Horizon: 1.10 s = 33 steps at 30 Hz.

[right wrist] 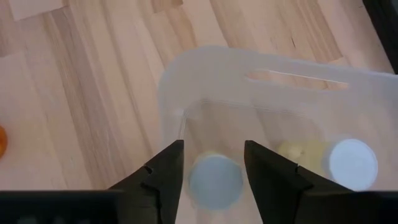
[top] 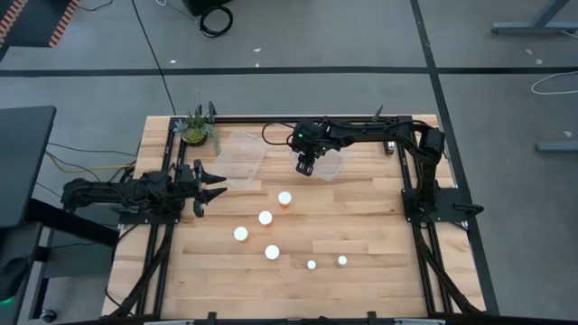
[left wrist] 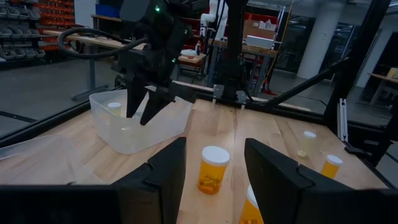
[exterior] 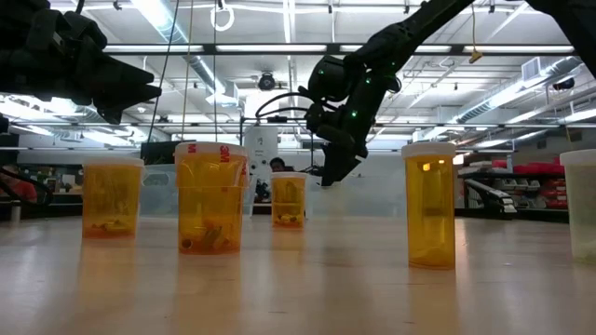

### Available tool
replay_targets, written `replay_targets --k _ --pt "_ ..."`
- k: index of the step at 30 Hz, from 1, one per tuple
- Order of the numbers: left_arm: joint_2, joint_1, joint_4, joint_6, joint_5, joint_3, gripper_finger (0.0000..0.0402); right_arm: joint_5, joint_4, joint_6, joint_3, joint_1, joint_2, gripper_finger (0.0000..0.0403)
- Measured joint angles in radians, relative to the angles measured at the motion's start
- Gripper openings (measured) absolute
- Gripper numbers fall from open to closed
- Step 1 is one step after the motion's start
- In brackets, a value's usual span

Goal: Pick and place medicine bottles into bin by pill shape (circle, oval)
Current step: Put the small orange pill bottle into the right transparent bin

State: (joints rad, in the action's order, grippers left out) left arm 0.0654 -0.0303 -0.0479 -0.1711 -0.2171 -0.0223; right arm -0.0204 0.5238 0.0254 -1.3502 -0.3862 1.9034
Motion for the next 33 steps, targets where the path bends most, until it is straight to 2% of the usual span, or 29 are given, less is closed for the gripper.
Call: replay_targets --k 8,15,22,33 --pt "0.000 0.000 0.000 0.000 0.000 0.000 0.0172 -0.013 0.095 0.004 -0.097 0.003 0.000 0.0179" --pt "0.000 0.000 -0.001 0.000 0.000 0.000 0.0172 -0.023 0.153 0.012 -0.183 0.053 0.000 0.0179" --pt "0.000 0.000 0.000 0.000 0.000 0.000 0.0172 0.018 0.159 0.016 -0.201 0.181 0.000 0.0179" --pt "0.000 0.000 0.000 0.000 0.000 0.000 0.0172 0.179 0.156 0.027 -0.201 0.445 0.000 0.0179"
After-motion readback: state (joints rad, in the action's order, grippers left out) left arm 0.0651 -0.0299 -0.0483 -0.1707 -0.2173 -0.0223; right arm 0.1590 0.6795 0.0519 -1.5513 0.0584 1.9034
